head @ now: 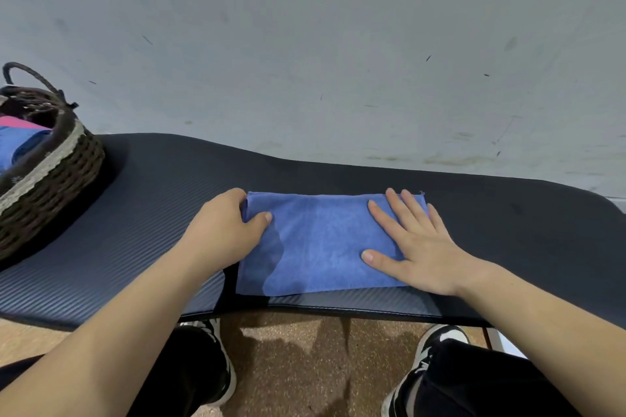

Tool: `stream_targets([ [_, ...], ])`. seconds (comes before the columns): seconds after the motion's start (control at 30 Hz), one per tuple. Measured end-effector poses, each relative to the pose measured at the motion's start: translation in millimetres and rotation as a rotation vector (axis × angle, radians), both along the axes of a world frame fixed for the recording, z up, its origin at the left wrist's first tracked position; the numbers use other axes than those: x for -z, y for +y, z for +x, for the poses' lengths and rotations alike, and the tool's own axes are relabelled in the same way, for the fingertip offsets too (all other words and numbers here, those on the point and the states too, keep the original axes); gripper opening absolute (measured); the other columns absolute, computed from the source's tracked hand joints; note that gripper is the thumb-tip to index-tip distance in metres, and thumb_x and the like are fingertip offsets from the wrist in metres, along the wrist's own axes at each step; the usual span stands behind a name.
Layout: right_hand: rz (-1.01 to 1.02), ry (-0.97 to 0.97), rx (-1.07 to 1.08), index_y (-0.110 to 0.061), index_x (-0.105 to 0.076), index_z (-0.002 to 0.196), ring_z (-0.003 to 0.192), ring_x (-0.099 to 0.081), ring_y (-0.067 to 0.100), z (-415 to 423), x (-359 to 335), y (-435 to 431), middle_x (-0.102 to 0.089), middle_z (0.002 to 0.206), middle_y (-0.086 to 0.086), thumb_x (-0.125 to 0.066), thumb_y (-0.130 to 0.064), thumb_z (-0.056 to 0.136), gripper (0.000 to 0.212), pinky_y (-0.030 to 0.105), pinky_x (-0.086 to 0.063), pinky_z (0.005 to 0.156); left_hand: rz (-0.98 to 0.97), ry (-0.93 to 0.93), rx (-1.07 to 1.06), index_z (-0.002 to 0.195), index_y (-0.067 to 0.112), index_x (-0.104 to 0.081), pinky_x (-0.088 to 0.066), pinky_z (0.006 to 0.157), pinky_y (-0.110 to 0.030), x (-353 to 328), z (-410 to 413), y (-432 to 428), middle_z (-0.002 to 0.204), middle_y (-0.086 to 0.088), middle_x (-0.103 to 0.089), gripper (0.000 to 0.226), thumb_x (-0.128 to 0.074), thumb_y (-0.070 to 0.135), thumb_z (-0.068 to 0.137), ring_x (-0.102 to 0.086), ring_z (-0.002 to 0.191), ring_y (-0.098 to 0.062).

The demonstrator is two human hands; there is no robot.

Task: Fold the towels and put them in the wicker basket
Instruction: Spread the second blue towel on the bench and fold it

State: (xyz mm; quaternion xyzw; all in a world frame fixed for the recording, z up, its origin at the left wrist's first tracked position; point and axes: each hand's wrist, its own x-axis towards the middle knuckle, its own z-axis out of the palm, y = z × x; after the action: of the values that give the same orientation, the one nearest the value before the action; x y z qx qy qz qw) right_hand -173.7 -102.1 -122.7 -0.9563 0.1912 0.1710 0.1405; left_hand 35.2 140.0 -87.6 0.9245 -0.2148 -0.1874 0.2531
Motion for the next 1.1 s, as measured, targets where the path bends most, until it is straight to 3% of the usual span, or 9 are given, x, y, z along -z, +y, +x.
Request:
stream_targets([
  [0.2,0.142,-0.034,0.049,-0.048,0.009,0.161,0.152,0.032,0.009,-1,-10,32,0.025,0.169,-0.012,-0.020,-0.086,0.087,0.088,0.048,0.018,0.125,-0.107,-0.056,-0.089,0.082,0.014,-0.053,-0.038,0.056,-0.033,-20,7,13,0.072,0.000,-0.057,0.030,-0.063,0.039,0.096,-0.053,0.065,-0.019],
  [0.33,0.227,-0.351,0.129,-0.034,-0.035,0.159,0.156,-0.014,0.015,0,-20,26,-0.025,0.168,-0.003,-0.046,-0.072,0.094,0.077,0.039,-0.011,0.128,-0.237,0.084,-0.126,0.091,0.013,-0.065,-0.049,0.059,-0.032,-44,1,3,0.085,-0.007,-0.071,0.023,-0.067,0.036,0.094,-0.066,0.074,-0.022],
  [0.43,0.214,-0.499,0.247,-0.022,-0.065,0.134,0.117,-0.056,0.012,0,-21,6,-0.062,0.124,-0.003,-0.062,-0.055,0.093,0.053,0.027,-0.042,0.101,-0.337,0.239,-0.059,0.098,0.007,-0.066,-0.048,0.044,-0.027,-57,-21,-21,0.079,-0.014,-0.072,0.025,-0.070,0.031,0.095,-0.063,0.055,-0.016],
  [0.5,0.262,-0.529,0.355,-0.024,-0.074,0.109,0.088,-0.057,0.004,-2,-22,1,-0.061,0.097,-0.006,-0.066,-0.040,0.095,0.023,0.024,-0.043,0.082,-0.371,0.309,-0.004,0.100,0.005,-0.063,-0.048,0.041,-0.026,-59,-40,-43,0.071,-0.015,-0.070,0.025,-0.070,0.028,0.096,-0.063,0.046,-0.017],
  [0.63,0.272,-0.540,0.458,-0.028,-0.072,0.095,0.081,-0.057,0.003,-5,-23,-6,-0.061,0.087,-0.007,-0.066,-0.033,0.096,0.008,0.019,-0.042,0.071,-0.362,0.371,0.093,0.101,0.008,-0.057,-0.053,0.044,-0.028,-48,-74,-84,0.059,-0.013,-0.070,0.022,-0.069,0.026,0.097,-0.068,0.046,-0.022],
  [0.77,0.384,-0.542,0.559,-0.022,-0.073,0.081,0.055,-0.051,0.006,-7,-23,-19,-0.060,0.061,-0.007,-0.066,-0.033,0.096,0.019,0.022,-0.043,0.059,-0.335,0.336,0.190,0.101,0.008,-0.056,-0.053,0.043,-0.028,-34,-97,-112,0.069,-0.012,-0.070,0.021,-0.067,0.026,0.098,-0.073,0.053,-0.023],
  [0.9,0.592,-0.521,0.615,-0.006,-0.070,0.082,0.051,-0.054,0.012,-7,-24,-20,-0.067,0.066,0.008,-0.062,-0.034,0.101,0.035,0.019,-0.043,0.044,-0.248,0.396,0.266,0.108,0.012,-0.055,-0.058,0.046,-0.032,-14,-108,-121,0.078,-0.007,-0.068,0.021,-0.066,0.027,0.099,-0.076,0.060,-0.022],
  [1.0,0.598,-0.478,0.637,-0.010,-0.071,0.083,0.053,-0.059,0.014,-6,-23,-22,-0.073,0.076,0.011,-0.059,-0.045,0.100,0.041,0.024,-0.046,0.046,-0.175,0.457,0.321,0.120,0.016,-0.055,-0.057,0.046,-0.032,-11,-109,-118,0.094,-0.009,-0.072,0.033,-0.070,0.033,0.097,-0.077,0.067,-0.023],
  [1.1,0.506,-0.481,0.681,-0.014,-0.069,0.084,0.059,-0.064,0.013,-2,-24,-22,-0.073,0.078,0.006,-0.056,-0.060,0.096,0.049,0.034,-0.053,0.058,-0.250,0.399,0.301,0.118,0.018,-0.062,-0.051,0.046,-0.023,-21,-99,-109,0.103,0.001,-0.070,0.024,-0.069,0.028,0.097,-0.077,0.069,-0.014],
])
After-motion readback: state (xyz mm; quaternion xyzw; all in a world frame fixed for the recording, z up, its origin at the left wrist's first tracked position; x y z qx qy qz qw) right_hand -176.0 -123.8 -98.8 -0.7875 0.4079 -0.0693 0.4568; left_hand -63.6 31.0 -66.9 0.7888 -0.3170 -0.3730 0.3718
